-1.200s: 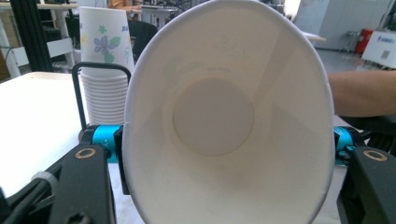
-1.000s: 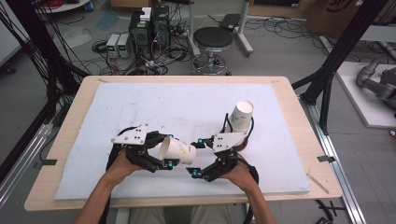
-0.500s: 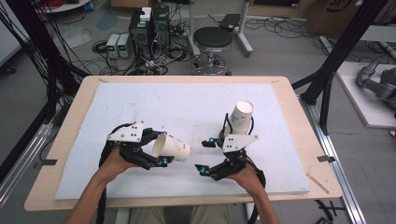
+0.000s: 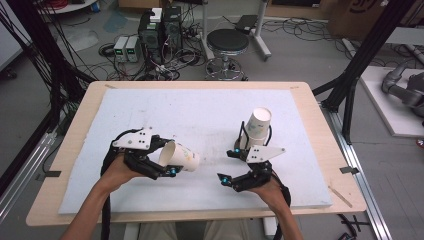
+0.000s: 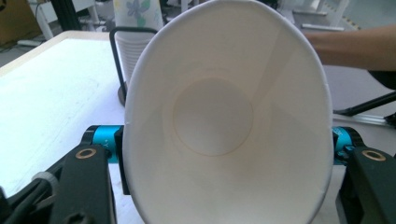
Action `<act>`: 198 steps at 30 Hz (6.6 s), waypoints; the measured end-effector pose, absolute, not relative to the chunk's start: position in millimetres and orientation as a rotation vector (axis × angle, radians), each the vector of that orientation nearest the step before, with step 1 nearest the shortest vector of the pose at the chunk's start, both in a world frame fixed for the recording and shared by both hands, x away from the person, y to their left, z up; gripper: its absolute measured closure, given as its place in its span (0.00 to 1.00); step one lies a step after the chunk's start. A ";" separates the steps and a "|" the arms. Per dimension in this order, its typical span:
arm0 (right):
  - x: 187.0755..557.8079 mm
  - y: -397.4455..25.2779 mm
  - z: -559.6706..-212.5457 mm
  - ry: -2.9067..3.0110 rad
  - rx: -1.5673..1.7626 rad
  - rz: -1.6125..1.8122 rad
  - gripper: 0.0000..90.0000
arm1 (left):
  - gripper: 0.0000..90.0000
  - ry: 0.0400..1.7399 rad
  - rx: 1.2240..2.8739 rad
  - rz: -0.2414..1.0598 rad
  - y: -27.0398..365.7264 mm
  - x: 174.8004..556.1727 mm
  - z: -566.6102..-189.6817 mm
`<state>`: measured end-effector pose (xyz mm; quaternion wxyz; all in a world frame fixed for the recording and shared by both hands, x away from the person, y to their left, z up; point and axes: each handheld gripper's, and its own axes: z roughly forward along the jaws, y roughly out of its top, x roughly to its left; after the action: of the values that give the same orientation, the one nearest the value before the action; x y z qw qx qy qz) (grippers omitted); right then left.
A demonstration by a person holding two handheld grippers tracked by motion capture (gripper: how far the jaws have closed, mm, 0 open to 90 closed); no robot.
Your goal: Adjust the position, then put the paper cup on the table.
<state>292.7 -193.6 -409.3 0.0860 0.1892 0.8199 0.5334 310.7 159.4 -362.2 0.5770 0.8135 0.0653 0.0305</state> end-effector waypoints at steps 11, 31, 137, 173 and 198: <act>290.8 -205.8 -417.8 2.406 0.656 1.537 0.19 | 0.38 0.188 1.981 0.111 159.1 312.8 -358.6; 288.7 -229.5 -436.6 2.343 0.776 1.469 0.19 | 0.38 0.237 2.086 0.162 155.9 319.1 -355.7; 287.0 -236.2 -450.7 2.353 0.817 1.433 0.19 | 0.37 0.236 2.648 0.135 87.0 359.4 -373.0; 287.4 -236.8 -450.8 2.350 0.815 1.441 0.19 | 0.37 0.231 2.751 0.118 65.2 362.9 -389.6; 287.4 -237.1 -450.8 2.348 0.810 1.443 0.19 | 0.12 0.306 2.659 0.098 75.2 362.5 -402.1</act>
<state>287.4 -237.1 -450.8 0.1339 0.2795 0.8100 0.4978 362.5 75.2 -402.1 0.2297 0.9662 0.1112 0.0356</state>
